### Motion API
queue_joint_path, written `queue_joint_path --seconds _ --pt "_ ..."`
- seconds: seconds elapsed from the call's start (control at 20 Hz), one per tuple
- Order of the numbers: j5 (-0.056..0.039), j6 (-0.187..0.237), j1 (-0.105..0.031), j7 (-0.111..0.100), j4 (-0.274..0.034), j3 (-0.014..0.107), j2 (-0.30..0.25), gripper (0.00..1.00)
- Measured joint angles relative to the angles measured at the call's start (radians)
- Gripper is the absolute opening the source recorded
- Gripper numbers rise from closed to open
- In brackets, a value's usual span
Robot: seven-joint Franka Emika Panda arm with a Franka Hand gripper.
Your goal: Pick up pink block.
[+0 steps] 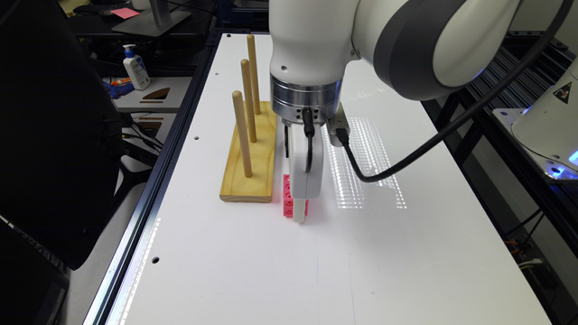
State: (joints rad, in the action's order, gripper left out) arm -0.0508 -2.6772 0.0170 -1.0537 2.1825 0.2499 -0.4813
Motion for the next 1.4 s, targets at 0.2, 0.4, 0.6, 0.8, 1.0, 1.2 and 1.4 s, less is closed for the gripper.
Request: queue_joint_path --seconds 0.2,0.4,0.6,0.8,1.0,1.2,1.4 --pt "0.0 0.018 0.0 0.0 0.0 0.0 0.023 0.0" --pt "0.0 0.082 0.0 -0.004 0.0 0.003 0.082 0.0" --pt "0.0 0.111 0.0 -0.007 0.001 0.005 0.108 0.0" --pt "0.0 0.112 0.001 -0.008 0.0 0.008 0.113 0.0" --pt "0.0007 0.157 0.0 -0.014 0.0 0.014 0.162 0.0" --pt "0.0007 0.188 0.0 -0.023 0.001 0.019 0.191 0.0" --pt "0.0012 0.204 0.0 -0.025 0.0 0.02 0.215 0.0"
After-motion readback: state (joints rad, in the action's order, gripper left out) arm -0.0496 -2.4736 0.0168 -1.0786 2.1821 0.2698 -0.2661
